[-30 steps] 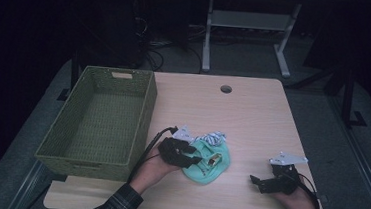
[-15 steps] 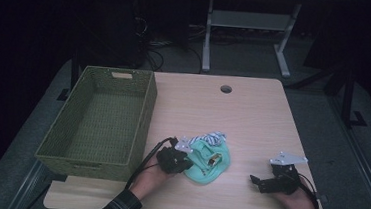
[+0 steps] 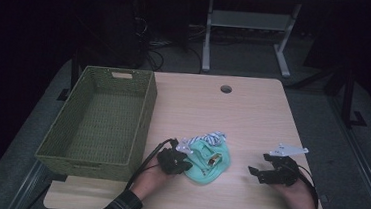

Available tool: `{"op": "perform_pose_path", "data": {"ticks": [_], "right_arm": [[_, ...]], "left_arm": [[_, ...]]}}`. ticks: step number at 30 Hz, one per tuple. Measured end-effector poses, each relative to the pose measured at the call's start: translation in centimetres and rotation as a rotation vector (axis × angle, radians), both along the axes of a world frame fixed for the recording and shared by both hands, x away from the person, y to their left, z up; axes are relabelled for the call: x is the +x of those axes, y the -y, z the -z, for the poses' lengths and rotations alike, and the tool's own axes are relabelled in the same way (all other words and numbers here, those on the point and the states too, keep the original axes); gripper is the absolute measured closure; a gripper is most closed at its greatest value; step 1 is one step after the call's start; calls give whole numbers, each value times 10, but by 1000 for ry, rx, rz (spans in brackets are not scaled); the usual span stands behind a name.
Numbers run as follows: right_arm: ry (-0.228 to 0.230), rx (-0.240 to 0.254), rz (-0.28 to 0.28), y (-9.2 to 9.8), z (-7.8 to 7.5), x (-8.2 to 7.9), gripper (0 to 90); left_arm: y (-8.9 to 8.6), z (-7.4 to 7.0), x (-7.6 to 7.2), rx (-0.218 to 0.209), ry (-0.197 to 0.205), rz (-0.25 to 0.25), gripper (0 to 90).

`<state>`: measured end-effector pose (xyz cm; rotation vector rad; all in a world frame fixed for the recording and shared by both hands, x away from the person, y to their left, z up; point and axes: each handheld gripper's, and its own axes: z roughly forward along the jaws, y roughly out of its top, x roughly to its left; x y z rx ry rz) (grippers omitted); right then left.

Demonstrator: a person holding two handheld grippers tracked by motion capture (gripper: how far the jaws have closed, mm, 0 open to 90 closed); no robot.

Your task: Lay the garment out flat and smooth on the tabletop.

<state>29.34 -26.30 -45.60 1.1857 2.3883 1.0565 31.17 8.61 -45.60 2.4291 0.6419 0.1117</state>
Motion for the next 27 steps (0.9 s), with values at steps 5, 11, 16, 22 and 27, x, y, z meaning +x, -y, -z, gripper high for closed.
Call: {"op": "perform_pose_path", "data": {"ticks": [5, 11, 16, 22, 27], "right_arm": [[-3, 22, -34, -8, -7, 7, 321], [13, 48, -81, -15, -19, 19, 500], [15, 71, -107, -23, -27, 32, 571], [11, 91, -133, -32, -32, 47, 622], [19, 99, -145, -43, -30, 59, 642]], "left_arm": [[0, 0, 0, -2, -4, -1, 893], [0, 0, 1, -1, -8, -2, 893], [-1, 0, 2, -12, -19, -9, 893], [-1, 1, 1, -17, -20, -16, 893], [-2, 0, 3, -11, -19, -5, 893]]}}
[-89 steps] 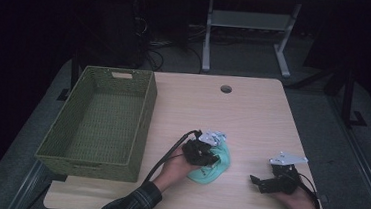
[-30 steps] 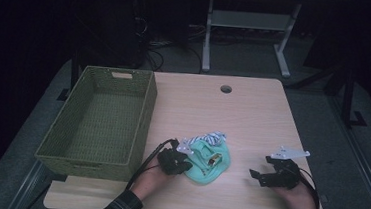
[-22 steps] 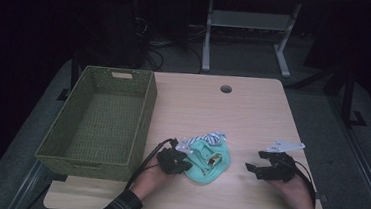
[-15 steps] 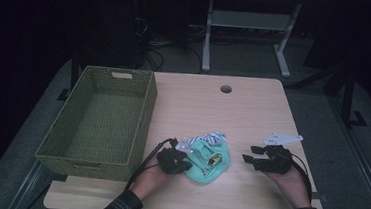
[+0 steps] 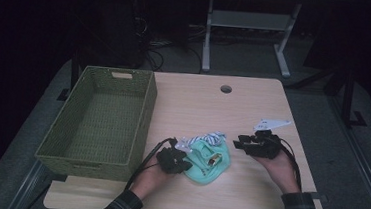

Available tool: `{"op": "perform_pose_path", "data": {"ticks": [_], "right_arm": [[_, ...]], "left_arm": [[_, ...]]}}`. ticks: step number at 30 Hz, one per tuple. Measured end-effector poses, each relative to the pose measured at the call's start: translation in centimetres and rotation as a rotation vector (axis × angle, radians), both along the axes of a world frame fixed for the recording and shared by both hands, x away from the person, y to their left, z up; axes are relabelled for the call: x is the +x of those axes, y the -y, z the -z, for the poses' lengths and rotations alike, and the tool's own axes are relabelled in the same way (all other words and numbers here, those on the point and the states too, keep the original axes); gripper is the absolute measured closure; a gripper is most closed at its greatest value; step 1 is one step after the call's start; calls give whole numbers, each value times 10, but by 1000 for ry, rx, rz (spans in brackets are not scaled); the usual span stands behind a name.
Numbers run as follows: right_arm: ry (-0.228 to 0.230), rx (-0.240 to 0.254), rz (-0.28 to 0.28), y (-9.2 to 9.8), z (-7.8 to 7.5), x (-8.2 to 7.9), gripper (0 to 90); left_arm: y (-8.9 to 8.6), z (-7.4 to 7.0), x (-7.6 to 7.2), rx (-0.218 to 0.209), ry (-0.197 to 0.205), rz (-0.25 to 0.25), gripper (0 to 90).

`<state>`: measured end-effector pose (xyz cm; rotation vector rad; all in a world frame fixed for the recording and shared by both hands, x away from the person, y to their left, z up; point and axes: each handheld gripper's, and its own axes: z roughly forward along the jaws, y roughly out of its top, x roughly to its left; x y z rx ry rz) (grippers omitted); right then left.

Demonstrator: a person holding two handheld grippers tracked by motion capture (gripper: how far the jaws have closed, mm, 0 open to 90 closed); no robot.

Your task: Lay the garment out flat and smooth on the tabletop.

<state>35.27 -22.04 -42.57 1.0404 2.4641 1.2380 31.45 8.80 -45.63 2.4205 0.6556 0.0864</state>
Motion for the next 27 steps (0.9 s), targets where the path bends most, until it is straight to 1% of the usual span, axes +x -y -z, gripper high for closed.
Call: {"op": "perform_pose_path", "data": {"ticks": [1, 2, 3, 4, 6, 7, 8, 9, 12, 13, 14, 15, 16, 17, 22, 24, 27], "right_arm": [[-7, -4, 1, -1, 1, 2, 642], [-16, -14, 3, -4, 2, 5, 643], [-8, -17, -2, -5, 3, 7, 651], [-10, -6, 2, -7, 2, 10, 654], [-14, 0, 2, -11, 3, 15, 669], [-2, 1, 2, -13, 3, 17, 678], [7, 13, 3, -15, 4, 20, 687], [4, 18, 8, -17, 6, 22, 689], [-16, 6, 3, -23, 11, 30, 691], [-24, 12, 6, -25, 12, 33, 695], [-30, 11, 4, -27, 13, 36, 695], [-29, 5, 2, -29, 14, 38, 698], [-23, 10, 1, -30, 15, 41, 707], [-23, 16, 2, -32, 16, 42, 712], [-42, -2, -4, -35, 27, 48, 719], [-47, 4, -10, -36, 31, 49, 724], [-60, -1, -17, -38, 36, 51, 729]], "left_arm": [[0, 0, 0, -9, -3, -7, 893], [0, 0, 0, -7, -6, -5, 894], [0, 0, 0, -9, -7, -5, 894], [0, 0, 0, -10, -9, -6, 894], [0, 0, 0, -9, -9, -6, 894], [0, 0, 0, -10, -9, -7, 894], [0, 0, 0, -11, -9, -7, 894], [0, 1, 0, -12, -9, -5, 894], [-1, 0, 1, -10, -11, -1, 894], [0, 1, 0, -21, -12, -12, 894], [0, 1, 0, -19, -12, -11, 894], [0, 0, 0, -4, -6, -1, 893], [0, 0, 0, -4, -7, 0, 894], [0, 0, 0, -11, -8, -5, 894], [0, 0, -1, -7, -2, -3, 893], [0, 1, -1, -9, -1, -7, 893], [1, 0, -2, 4, 6, -6, 894]]}}
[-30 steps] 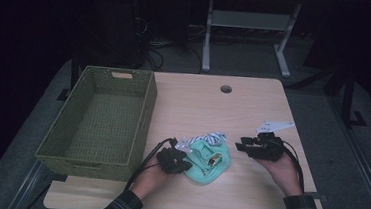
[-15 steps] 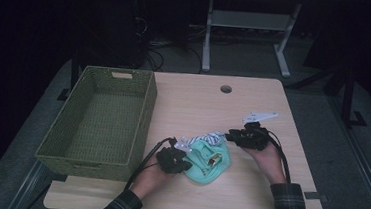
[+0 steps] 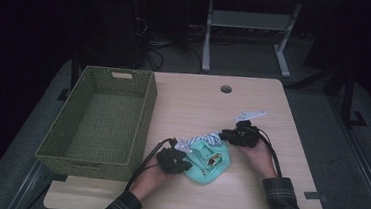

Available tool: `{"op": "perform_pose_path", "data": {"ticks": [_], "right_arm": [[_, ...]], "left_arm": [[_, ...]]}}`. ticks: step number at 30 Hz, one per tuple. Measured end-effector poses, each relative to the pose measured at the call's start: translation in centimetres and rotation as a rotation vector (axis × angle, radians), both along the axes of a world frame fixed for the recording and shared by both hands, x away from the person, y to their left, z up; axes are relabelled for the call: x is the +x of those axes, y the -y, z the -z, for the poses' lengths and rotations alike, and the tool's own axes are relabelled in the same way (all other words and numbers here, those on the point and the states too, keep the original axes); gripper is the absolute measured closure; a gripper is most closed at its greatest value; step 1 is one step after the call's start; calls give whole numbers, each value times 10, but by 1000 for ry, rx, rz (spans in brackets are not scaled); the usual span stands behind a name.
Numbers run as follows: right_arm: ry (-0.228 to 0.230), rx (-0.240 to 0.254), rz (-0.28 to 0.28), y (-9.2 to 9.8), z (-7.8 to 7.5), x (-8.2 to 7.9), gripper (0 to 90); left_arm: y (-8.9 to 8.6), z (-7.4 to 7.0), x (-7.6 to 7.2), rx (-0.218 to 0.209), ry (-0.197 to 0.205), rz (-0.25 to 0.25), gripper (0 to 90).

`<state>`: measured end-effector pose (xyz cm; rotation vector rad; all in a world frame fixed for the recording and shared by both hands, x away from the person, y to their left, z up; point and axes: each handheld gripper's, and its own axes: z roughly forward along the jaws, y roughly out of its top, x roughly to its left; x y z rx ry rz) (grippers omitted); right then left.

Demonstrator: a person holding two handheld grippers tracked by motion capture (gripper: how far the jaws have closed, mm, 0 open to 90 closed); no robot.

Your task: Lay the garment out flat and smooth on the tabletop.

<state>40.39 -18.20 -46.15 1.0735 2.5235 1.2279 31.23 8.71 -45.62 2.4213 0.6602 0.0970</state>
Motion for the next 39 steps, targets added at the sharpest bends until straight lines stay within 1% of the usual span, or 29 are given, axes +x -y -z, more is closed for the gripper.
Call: {"op": "perform_pose_path", "data": {"ticks": [2, 4, 6, 8, 9, 10, 12, 15, 18, 21, 25, 28, 33, 34, 35, 39], "right_arm": [[-10, -7, -14, -3, 4, 0, 736], [-16, -13, -19, -5, 6, 1, 757], [-13, -27, -28, -7, 9, 2, 784], [-18, -36, -23, -7, 10, 1, 835], [-17, -35, -24, -7, 9, 1, 868], [-14, -30, -26, -7, 9, 1, 879], [1, -37, -36, -6, 8, 1, 889], [6, -39, -35, -6, 6, -1, 893], [6, -34, -25, -4, 1, -3, 895], [26, -42, -19, -1, -3, -5, 895], [37, -43, -5, 5, -8, -7, 897], [44, -41, 15, 10, -11, -8, 897], [57, -47, 61, 20, -15, -8, 898], [69, -49, 64, 23, -16, -7, 898], [67, -49, 81, 26, -17, -7, 898], [75, -51, 122, 39, -18, -6, 898]], "left_arm": [[1, 0, -1, 4, 6, 0, 894], [0, 0, 0, 4, 3, 1, 894], [0, 0, 0, 3, 2, 1, 894], [0, 0, 0, 5, 4, 2, 894], [1, 0, 0, 4, 7, 0, 894], [1, 0, 0, 5, 7, 1, 894], [1, 0, 0, 6, 6, 1, 894], [1, 0, 0, 6, 6, 0, 894], [1, 0, -1, 7, 8, -2, 894], [1, 0, -1, 6, 4, -3, 894], [1, 0, -1, 7, 8, -3, 894], [1, 0, -1, 8, 8, -3, 894], [1, 0, -1, 7, 8, -4, 894], [1, 0, -1, 8, 8, -3, 894], [1, 0, -1, 8, 9, -3, 894], [1, 0, -1, 8, 9, -4, 894]]}}
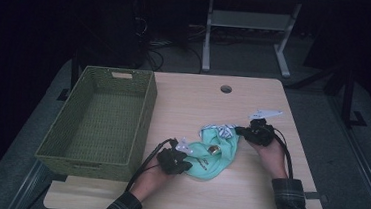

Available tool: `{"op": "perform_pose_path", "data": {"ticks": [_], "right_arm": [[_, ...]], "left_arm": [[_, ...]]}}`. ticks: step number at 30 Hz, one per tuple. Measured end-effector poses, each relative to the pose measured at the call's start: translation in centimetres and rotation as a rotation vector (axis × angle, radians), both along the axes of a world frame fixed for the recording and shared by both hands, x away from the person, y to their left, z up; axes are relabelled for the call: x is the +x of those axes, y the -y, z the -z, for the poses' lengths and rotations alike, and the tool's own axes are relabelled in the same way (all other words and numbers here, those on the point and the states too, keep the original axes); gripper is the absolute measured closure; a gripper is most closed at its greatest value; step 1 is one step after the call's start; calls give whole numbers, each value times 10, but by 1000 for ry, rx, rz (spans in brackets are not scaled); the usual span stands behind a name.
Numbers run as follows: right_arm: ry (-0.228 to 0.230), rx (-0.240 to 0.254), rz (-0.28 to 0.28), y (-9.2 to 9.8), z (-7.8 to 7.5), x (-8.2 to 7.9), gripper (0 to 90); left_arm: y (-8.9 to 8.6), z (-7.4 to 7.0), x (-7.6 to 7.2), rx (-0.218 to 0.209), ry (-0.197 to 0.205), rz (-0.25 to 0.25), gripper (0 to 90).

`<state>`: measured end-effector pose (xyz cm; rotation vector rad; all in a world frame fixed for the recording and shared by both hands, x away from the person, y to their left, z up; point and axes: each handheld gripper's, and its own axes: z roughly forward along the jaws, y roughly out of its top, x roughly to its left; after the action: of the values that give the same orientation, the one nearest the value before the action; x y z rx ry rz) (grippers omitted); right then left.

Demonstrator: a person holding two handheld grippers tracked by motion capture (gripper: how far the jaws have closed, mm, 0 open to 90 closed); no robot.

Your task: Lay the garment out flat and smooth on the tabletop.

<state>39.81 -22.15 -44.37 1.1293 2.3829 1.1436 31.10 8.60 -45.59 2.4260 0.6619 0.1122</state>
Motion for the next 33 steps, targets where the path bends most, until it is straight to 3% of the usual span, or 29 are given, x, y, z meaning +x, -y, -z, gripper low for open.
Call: {"op": "perform_pose_path", "data": {"ticks": [5, 10, 13, 20, 29, 33], "right_arm": [[-21, 5, 58, 15, 2, 3, 899], [-43, -27, 92, 20, 7, 5, 900], [-44, -30, 72, 18, 8, 5, 891], [-34, 23, 26, 15, -1, -6, 816], [-12, 32, -38, 13, -6, -33, 897], [-32, 24, -56, 7, -6, -43, 898]], "left_arm": [[0, 0, 0, -1, 2, -1, 895], [0, 0, 0, -1, 2, -1, 894], [0, 0, 0, 1, 2, -1, 894], [0, 0, 0, 4, 2, 0, 894], [1, 0, 0, 5, 1, 0, 894], [1, 0, 0, 7, 5, 1, 894]]}}
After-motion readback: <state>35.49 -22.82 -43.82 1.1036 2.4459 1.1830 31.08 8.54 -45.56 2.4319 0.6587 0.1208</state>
